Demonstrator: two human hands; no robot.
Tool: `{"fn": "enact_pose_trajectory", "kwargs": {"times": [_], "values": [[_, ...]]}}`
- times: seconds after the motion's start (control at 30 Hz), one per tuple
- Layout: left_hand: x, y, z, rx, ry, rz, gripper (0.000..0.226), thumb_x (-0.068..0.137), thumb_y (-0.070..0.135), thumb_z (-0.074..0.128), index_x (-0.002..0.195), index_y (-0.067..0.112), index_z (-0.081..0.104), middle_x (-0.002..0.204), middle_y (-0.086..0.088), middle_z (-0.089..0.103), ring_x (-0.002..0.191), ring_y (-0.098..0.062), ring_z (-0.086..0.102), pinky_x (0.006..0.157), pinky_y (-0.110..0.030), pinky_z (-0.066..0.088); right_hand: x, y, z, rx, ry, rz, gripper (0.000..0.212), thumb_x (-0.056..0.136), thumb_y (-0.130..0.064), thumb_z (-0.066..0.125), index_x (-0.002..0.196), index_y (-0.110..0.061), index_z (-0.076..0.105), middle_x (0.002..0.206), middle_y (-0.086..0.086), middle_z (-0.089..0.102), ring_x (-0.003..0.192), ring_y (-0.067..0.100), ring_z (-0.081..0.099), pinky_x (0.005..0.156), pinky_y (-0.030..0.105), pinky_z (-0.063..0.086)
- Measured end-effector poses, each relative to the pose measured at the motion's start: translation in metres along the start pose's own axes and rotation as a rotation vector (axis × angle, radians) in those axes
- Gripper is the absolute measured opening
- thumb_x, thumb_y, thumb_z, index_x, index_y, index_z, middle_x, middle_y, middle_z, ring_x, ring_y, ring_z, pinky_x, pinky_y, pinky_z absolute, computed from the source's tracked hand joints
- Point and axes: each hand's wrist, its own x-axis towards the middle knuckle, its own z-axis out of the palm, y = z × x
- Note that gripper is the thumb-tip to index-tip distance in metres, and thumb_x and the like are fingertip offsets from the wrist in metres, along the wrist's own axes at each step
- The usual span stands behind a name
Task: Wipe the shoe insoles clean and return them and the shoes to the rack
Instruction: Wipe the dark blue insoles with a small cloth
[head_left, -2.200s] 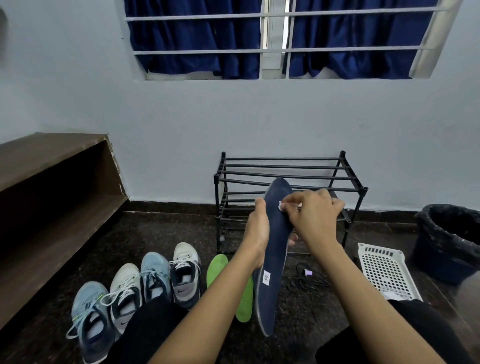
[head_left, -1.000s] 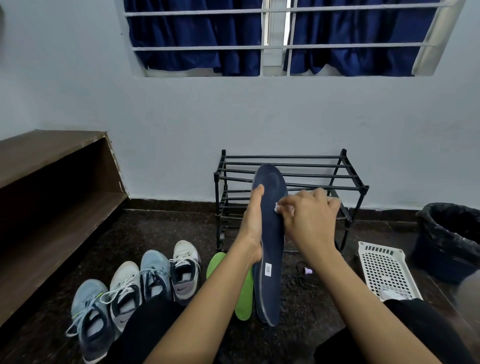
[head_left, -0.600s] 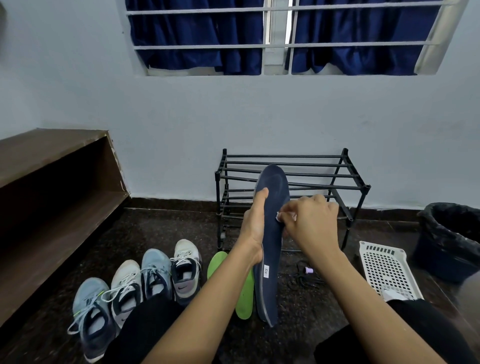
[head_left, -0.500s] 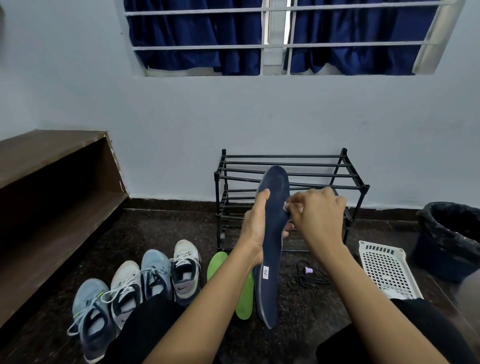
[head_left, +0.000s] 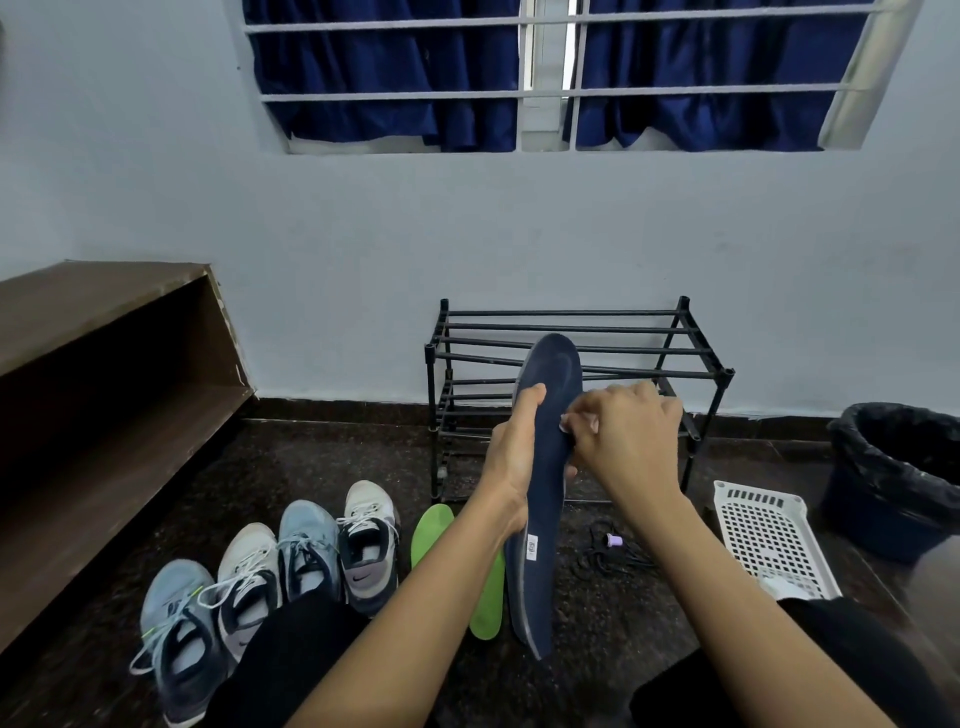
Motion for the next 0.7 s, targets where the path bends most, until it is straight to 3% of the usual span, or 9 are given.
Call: {"fn": "enact_pose_trajectory", "kwargs": {"times": [0.13,0.23,0.4,0.47,0.7], "values": [[0.000,-0.003,0.004,-0.022,-0.050,-0.003,0.063,0.076,0.053,0.064,0.113,0.003,0.065,0.078,-0.013,0.066,0.057,-0.022,0.059,0.049,-0.027,0.045,0.010,0.005,0.002,0.044,0.059,0.091,0.016,0.087,-0.033,0.062,0.090,-0.023,0.073,0.085,0.000,0.070,0.093,0.027,0.049,0.075,0.039,0.025],[0.001,0.001,0.001,-0.053,-0.027,0.004,0.058,0.084,0.050,0.060,0.117,0.002,0.065,0.080,-0.013,0.067,0.056,-0.021,0.058,0.048,-0.026,0.044,0.010,0.001,0.000,0.177,-0.017,0.114,0.013,0.087,-0.034,0.061,0.089,-0.028,0.073,0.083,-0.003,0.069,0.096,0.025,0.047,0.076,0.037,0.027],[0.009,-0.001,-0.010,0.070,0.045,0.026,0.062,0.072,0.064,0.060,0.111,0.017,0.071,0.098,-0.008,0.075,0.090,-0.026,0.071,0.077,-0.038,0.056,-0.011,-0.014,-0.003,0.065,-0.176,-0.071,0.018,0.091,-0.037,0.056,0.097,-0.030,0.071,0.095,-0.005,0.066,0.100,0.022,0.045,0.077,0.037,0.025],[0.007,-0.002,-0.006,0.089,0.059,0.032,0.059,0.073,0.063,0.060,0.108,0.018,0.072,0.099,-0.009,0.075,0.093,-0.027,0.070,0.082,-0.041,0.054,-0.012,-0.013,-0.001,0.014,-0.149,-0.083,0.019,0.091,-0.037,0.054,0.098,-0.030,0.071,0.096,-0.005,0.067,0.099,0.021,0.046,0.078,0.037,0.024],[0.002,-0.003,0.005,-0.017,0.038,-0.004,0.046,0.087,0.045,0.061,0.110,0.006,0.066,0.078,-0.011,0.069,0.060,-0.021,0.063,0.052,-0.028,0.048,0.009,0.001,0.007,0.096,0.066,0.096,0.013,0.086,-0.035,0.063,0.087,-0.026,0.073,0.086,-0.004,0.070,0.092,0.024,0.049,0.075,0.037,0.021]]}}
